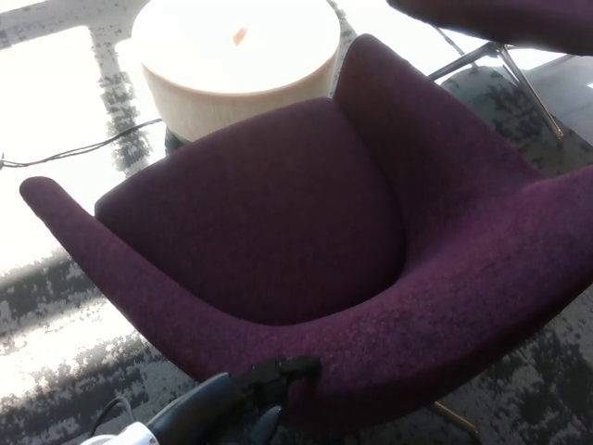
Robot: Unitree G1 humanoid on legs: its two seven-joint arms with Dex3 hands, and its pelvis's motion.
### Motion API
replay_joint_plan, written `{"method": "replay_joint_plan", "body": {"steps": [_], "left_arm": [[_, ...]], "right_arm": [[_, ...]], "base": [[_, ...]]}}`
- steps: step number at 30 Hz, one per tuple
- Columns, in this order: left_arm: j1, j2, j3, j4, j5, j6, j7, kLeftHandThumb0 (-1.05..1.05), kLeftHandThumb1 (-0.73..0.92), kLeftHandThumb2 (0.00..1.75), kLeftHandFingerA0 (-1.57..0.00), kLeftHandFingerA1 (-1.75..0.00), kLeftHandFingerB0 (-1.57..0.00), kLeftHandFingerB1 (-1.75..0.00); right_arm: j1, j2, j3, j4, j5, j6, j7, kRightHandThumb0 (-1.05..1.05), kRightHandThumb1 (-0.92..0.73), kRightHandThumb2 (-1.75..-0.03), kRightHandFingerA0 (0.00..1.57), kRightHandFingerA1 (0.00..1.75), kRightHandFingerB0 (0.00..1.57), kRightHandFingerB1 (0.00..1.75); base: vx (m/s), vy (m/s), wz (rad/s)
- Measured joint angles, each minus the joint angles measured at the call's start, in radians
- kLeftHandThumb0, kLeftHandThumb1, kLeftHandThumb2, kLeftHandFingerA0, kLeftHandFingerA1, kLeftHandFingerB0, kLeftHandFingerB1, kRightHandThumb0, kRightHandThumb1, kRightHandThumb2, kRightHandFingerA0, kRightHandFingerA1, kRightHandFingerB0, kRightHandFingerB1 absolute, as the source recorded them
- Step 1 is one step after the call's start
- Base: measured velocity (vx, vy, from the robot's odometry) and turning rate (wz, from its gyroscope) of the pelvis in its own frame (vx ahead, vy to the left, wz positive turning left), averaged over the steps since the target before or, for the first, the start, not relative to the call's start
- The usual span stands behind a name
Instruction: The robot stands in front of a sofa and uses its left hand to push the left side of the sofa
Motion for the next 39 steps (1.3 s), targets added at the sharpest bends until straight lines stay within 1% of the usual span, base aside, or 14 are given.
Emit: {"method": "replay_joint_plan", "body": {"steps": [2, 3, 4, 5, 6, 8, 9, 10, 18, 19, 22, 23, 29, 39], "left_arm": [[0.0, 0.001, 0.014, 0.002, -0.003, 0.0, -0.003, -0.85, 0.83, 1.2, 0.0, -0.24, -0.05, -0.19], [-0.002, 0.001, 0.023, 0.007, -0.006, 0.0, -0.005, -0.85, 0.84, 1.2, 0.0, -0.25, -0.04, -0.19], [-0.003, 0.001, 0.029, 0.011, -0.008, -0.002, -0.007, -0.88, 0.87, 1.21, 0.0, -0.23, 0.0, -0.14], [-0.006, 0.0, 0.037, 0.02, -0.011, -0.006, -0.011, -0.91, 0.9, 1.23, -0.04, -0.25, -0.03, -0.13], [-0.009, 0.0, 0.044, 0.03, -0.014, -0.01, -0.014, -0.93, 0.9, 1.23, -0.05, -0.24, -0.05, -0.12], [-0.025, 0.002, 0.068, 0.071, -0.017, -0.029, -0.02, -0.89, 0.88, 1.23, 0.0, -0.23, 0.0, -0.14], [-0.032, 0.002, 0.078, 0.086, -0.018, -0.035, -0.021, -0.94, 0.89, 1.22, -0.06, -0.21, -0.07, -0.14], [-0.039, 0.002, 0.089, 0.1, -0.019, -0.039, -0.023, -0.93, 0.88, 1.21, -0.07, -0.23, -0.07, -0.14], [-0.077, 0.007, 0.183, 0.172, -0.045, -0.059, -0.042, -0.9, 0.85, 1.2, -0.06, -0.25, -0.06, -0.17], [-0.081, 0.008, 0.192, 0.18, -0.049, -0.063, -0.045, -0.93, 0.86, 1.2, -0.07, -0.24, -0.08, -0.18], [-0.092, 0.008, 0.223, 0.217, -0.062, -0.074, -0.057, -0.94, 0.87, 1.19, -0.08, -0.25, -0.07, -0.14], [-0.093, 0.008, 0.231, 0.229, -0.065, -0.08, -0.06, -0.94, 0.86, 1.2, -0.06, -0.25, -0.06, -0.14], [-0.097, 0.008, 0.257, 0.267, -0.081, -0.102, -0.072, -0.86, 0.8, 1.19, 0.0, -0.29, -0.04, -0.21], [-0.098, 0.025, 0.305, 0.292, -0.081, -0.112, -0.046, -0.91, 0.82, 1.19, -0.08, -0.33, -0.07, -0.17]], "right_arm": [[0.0, 0.0, 0.0, 0.0, 0.0, 0.0, 0.0, -0.88, -0.48, -1.3, 0.98, 1.31, 0.18, 0.87], [0.0, 0.0, -0.001, 0.0, 0.0, 0.0, 0.0, -1.05, -0.89, -0.83, 0.65, 1.36, 0.45, 1.22], [0.0, 0.0, -0.001, 0.0, 0.0, 0.0, 0.0, -1.05, -0.89, -0.88, 0.65, 1.38, 0.44, 1.24], [0.0, 0.0, -0.001, 0.0, 0.0, 0.0, 0.0, -0.88, -0.48, -1.3, 0.95, 1.3, 0.15, 0.86], [0.0, 0.0, -0.001, 0.0, 0.0, 0.0, 0.0, -0.94, -0.53, -1.35, 0.91, 1.3, 0.08, 0.85], [0.0, 0.0, 0.001, 0.0, 0.0, 0.0, 0.0, -0.92, -0.51, -1.33, 0.93, 1.3, 0.11, 0.85], [0.0, 0.0, 0.001, 0.0, 0.0, 0.0, 0.0, -1.05, -0.89, -0.88, 0.67, 1.35, 0.46, 1.22], [0.0, 0.0, 0.001, 0.0, 0.0, 0.0, 0.0, -1.05, -0.9, -0.83, 0.66, 1.36, 0.44, 1.23], [-0.001, 0.0, 0.001, 0.0, 0.0, 0.0, 0.0, -1.05, -0.89, -0.84, 0.65, 1.35, 0.46, 1.21], [-0.001, 0.0, 0.001, 0.0, 0.0, 0.0, 0.0, -0.9, -0.5, -1.33, 1.0, 1.33, 0.17, 0.88], [-0.002, 0.0, 0.002, 0.0, -0.001, 0.001, 0.0, -0.87, -0.48, -1.31, 0.98, 1.31, 0.17, 0.86], [-0.002, 0.0, 0.003, 0.0, -0.002, 0.001, 0.0, -1.05, -0.9, -0.82, 0.65, 1.35, 0.43, 1.2], [-0.002, 0.0, 0.003, 0.0, -0.002, 0.001, 0.0, -1.05, -0.88, -0.85, 0.66, 1.34, 0.44, 1.18], [-0.002, 0.0, 0.002, 0.0, -0.002, 0.001, 0.0, -1.05, -0.87, -0.85, 0.66, 1.32, 0.47, 1.19]], "base": [[0.0, 0.0, 0.0], [0.0, 0.0, 0.0], [0.0, 0.0, 0.0], [0.0, 0.0, 0.0], [0.0, 0.0, 0.0], [0.0, 0.0, 0.0], [0.0, 0.0, 0.0], [0.0, 0.0, 0.0], [0.0, 0.0, 0.0], [0.0, 0.0, 0.0], [0.0, 0.0, 0.0], [0.0, 0.0, 0.0], [0.0, 0.0, 0.0], [0.0, 0.0, 0.0]]}}
